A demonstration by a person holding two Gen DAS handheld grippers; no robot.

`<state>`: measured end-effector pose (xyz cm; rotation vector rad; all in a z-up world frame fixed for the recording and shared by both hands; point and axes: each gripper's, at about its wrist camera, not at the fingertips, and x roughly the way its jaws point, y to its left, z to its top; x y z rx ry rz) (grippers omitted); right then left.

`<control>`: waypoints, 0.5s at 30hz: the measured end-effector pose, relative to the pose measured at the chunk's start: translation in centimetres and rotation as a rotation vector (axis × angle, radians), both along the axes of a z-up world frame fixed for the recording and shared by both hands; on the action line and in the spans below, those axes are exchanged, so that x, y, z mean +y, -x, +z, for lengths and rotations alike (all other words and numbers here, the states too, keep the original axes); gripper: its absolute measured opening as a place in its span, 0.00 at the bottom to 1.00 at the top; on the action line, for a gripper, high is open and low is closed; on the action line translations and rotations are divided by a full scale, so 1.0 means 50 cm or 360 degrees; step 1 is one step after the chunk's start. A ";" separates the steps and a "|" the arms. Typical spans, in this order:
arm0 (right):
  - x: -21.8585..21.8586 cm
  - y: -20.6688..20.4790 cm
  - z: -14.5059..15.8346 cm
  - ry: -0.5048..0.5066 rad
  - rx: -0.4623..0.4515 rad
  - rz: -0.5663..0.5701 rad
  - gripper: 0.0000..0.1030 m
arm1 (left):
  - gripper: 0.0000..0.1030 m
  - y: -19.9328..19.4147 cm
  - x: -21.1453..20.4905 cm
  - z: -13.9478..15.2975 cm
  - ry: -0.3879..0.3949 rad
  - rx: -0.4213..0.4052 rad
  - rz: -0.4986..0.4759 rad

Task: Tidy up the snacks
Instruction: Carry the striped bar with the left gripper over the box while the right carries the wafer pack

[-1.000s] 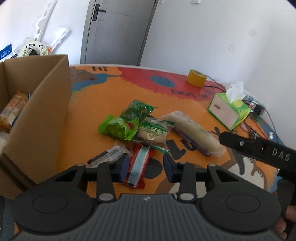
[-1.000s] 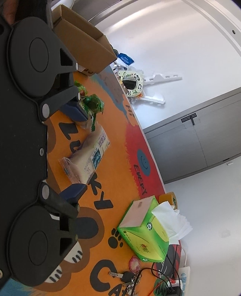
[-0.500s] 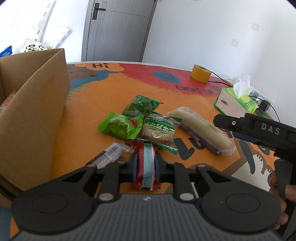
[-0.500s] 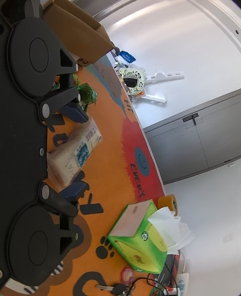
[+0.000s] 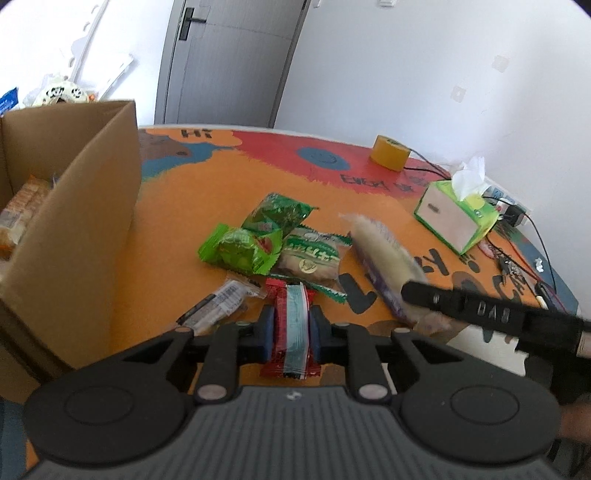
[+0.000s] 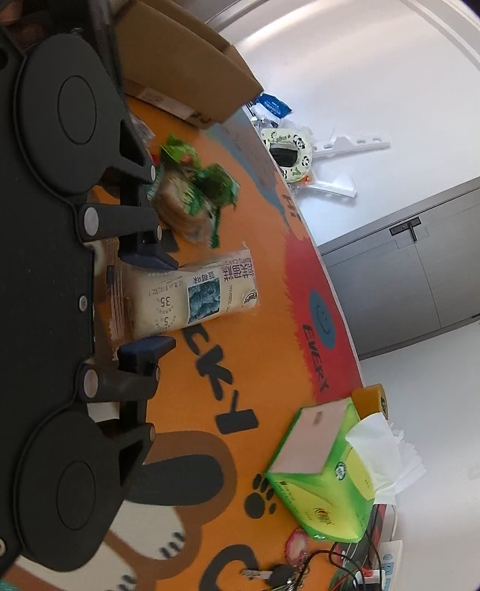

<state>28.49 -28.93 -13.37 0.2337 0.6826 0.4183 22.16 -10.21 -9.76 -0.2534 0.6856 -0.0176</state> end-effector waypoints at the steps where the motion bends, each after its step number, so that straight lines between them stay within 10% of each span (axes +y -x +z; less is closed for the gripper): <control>1: 0.000 0.008 0.001 -0.0003 0.0002 -0.0005 0.36 | 0.18 0.004 0.000 0.002 0.0003 -0.0006 -0.0003; 15: -0.010 0.101 0.012 0.0006 0.0055 -0.0017 0.40 | 0.18 0.055 -0.008 0.019 0.0030 -0.0062 -0.0046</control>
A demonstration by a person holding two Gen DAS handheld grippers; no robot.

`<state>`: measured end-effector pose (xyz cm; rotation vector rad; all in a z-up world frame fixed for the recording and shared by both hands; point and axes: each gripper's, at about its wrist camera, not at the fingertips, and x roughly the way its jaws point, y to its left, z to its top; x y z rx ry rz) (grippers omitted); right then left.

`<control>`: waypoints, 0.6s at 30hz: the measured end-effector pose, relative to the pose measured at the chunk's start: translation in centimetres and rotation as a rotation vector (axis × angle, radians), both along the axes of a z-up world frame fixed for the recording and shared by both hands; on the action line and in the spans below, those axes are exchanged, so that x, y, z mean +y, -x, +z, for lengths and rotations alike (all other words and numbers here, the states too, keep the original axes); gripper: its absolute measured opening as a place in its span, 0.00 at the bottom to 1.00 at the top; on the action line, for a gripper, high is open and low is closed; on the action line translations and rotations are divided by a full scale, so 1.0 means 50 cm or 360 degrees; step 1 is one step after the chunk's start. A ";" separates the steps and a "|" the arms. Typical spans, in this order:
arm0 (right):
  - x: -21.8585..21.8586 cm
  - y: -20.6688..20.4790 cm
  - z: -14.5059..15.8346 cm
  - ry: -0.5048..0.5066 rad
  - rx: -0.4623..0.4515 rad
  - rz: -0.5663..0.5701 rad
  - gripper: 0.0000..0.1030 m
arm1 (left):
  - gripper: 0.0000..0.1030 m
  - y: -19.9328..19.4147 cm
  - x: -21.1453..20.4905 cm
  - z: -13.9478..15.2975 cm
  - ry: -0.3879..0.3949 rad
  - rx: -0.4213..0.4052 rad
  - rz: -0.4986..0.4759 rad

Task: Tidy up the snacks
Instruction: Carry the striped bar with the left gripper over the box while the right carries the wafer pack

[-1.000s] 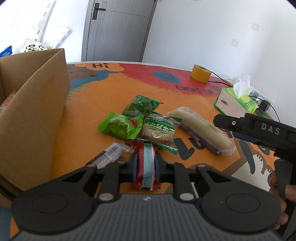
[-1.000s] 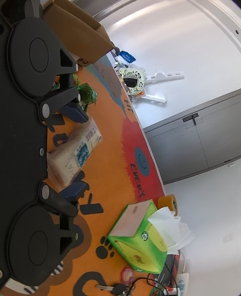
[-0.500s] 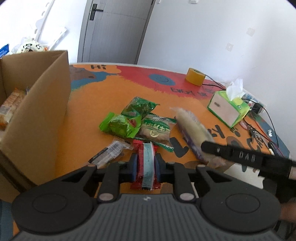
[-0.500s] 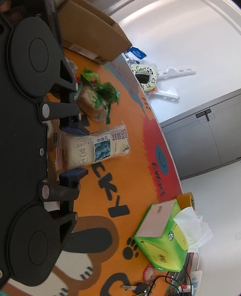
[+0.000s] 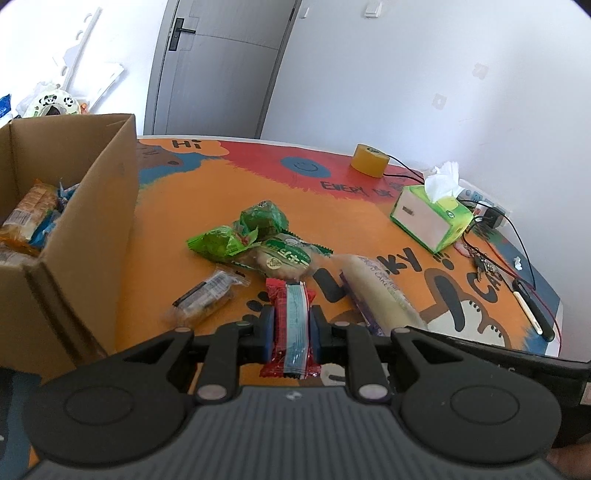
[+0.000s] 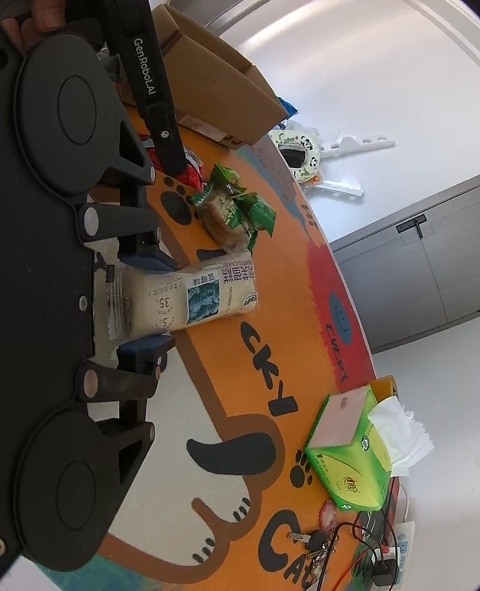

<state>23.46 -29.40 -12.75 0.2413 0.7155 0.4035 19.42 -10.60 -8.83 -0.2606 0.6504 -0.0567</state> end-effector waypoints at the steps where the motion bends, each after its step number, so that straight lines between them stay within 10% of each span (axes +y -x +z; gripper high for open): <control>1: 0.001 0.002 0.000 -0.0004 -0.0003 0.0002 0.40 | 0.18 0.002 0.001 0.001 0.0001 -0.0002 0.0003; 9: 0.030 -0.019 -0.006 0.0036 -0.0024 0.0017 0.48 | 0.18 0.015 0.018 0.019 0.0006 -0.0039 0.0029; 11: 0.040 -0.019 -0.005 0.0082 -0.0043 0.0023 0.34 | 0.18 0.019 0.024 0.025 0.0005 -0.0050 0.0035; 18: 0.042 -0.011 0.024 0.0001 -0.0065 0.0026 0.29 | 0.18 0.035 0.039 0.047 0.0004 -0.0101 0.0055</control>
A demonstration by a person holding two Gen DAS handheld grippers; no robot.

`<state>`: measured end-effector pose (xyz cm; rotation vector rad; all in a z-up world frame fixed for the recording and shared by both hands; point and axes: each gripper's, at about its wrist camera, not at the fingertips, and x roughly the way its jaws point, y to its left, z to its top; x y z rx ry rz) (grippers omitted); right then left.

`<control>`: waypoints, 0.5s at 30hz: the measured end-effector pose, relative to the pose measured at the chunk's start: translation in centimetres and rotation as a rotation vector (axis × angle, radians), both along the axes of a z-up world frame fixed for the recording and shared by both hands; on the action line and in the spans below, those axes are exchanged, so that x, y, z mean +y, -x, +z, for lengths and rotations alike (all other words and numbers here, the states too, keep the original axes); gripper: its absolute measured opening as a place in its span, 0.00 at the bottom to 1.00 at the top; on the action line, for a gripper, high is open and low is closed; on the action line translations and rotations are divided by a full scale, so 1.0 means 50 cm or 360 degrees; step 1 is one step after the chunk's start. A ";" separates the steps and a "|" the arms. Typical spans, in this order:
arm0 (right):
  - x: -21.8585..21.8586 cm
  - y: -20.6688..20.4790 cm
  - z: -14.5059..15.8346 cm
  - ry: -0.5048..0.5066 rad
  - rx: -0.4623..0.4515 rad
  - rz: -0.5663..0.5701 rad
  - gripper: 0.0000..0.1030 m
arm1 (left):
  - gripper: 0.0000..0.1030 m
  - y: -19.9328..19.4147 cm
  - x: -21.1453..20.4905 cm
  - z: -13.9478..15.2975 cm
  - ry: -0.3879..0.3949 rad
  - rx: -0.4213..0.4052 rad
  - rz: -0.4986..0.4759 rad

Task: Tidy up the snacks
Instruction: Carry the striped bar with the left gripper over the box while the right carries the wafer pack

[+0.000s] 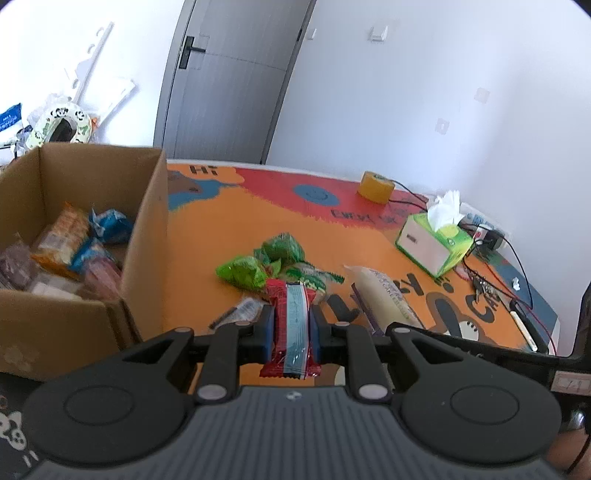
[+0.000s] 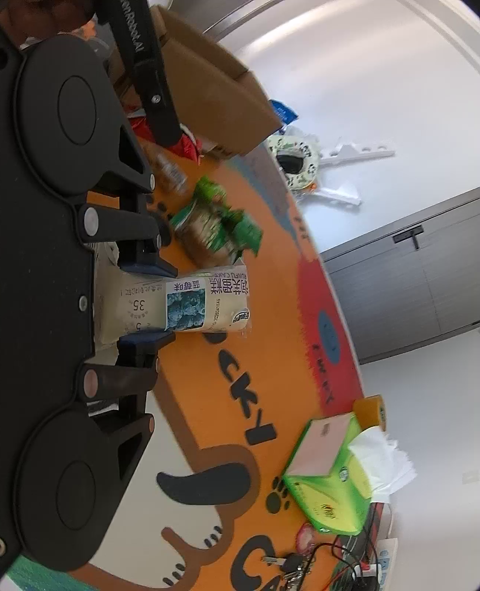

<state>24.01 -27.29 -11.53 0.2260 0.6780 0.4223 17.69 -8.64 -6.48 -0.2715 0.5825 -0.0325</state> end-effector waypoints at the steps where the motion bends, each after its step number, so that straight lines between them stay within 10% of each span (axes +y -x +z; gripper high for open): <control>1: 0.000 0.003 0.007 -0.0017 -0.0012 0.0002 0.29 | 0.18 0.002 0.002 0.004 0.0001 -0.0010 0.0001; 15: 0.052 0.029 0.094 -0.0088 -0.0193 0.0079 0.29 | 0.18 0.045 0.048 0.079 -0.0007 -0.0177 0.0053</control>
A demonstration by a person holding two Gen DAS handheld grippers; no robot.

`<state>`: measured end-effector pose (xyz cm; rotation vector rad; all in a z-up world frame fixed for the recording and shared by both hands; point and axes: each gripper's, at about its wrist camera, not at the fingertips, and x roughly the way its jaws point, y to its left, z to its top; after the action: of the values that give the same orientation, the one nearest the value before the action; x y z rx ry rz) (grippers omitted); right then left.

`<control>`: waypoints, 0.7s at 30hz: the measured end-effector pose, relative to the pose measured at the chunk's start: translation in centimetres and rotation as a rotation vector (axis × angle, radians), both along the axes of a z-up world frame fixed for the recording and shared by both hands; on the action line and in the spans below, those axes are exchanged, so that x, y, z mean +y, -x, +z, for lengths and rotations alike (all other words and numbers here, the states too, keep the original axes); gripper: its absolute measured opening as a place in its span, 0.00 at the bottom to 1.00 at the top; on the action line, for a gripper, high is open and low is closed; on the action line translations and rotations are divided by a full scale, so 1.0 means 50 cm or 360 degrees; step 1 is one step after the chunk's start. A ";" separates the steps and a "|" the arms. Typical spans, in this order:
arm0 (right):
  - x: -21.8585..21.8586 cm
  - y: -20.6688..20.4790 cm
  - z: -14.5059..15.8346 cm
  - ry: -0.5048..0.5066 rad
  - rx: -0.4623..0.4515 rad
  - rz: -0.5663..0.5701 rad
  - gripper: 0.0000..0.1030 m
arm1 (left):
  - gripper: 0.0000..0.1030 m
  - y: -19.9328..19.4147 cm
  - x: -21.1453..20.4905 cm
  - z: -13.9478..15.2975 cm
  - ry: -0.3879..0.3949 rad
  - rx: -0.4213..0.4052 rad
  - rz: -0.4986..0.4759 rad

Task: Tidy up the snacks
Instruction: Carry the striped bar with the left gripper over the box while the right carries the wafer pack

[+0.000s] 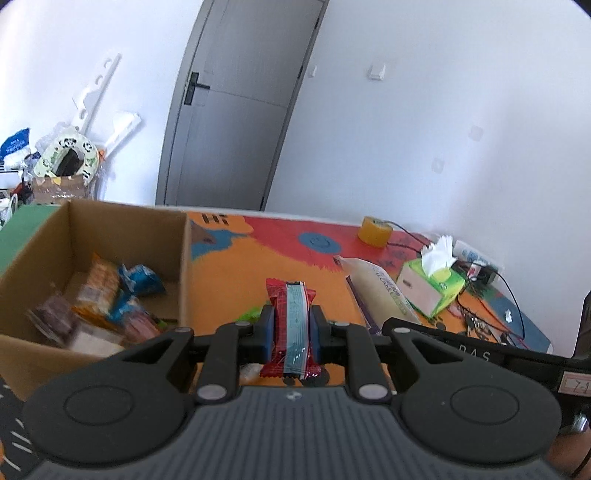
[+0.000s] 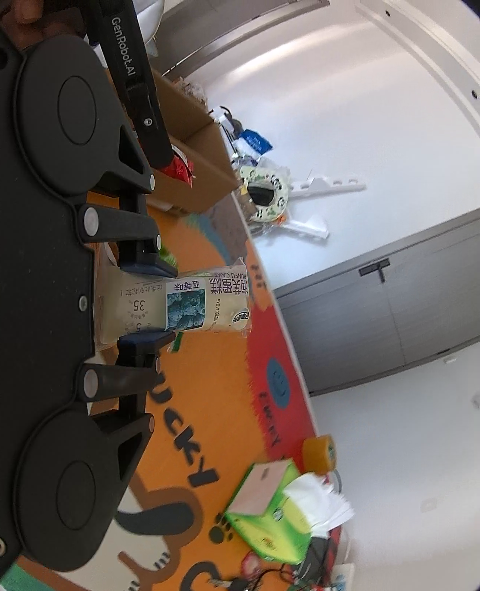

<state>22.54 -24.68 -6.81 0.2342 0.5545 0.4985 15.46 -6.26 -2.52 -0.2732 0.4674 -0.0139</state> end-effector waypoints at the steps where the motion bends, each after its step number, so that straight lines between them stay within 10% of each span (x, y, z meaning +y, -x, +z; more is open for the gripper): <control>1: 0.006 0.001 0.005 -0.0004 -0.0012 0.0009 0.29 | 0.18 0.003 0.006 0.004 0.0003 -0.0006 0.0009; 21: 0.148 -0.018 0.066 -0.0069 -0.0129 0.0237 0.29 | 0.18 0.037 0.160 0.058 0.0005 -0.0104 0.0257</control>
<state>23.46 -17.29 -3.51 0.2139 0.4847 0.6620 13.58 1.73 0.36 -0.3118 0.3796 0.1338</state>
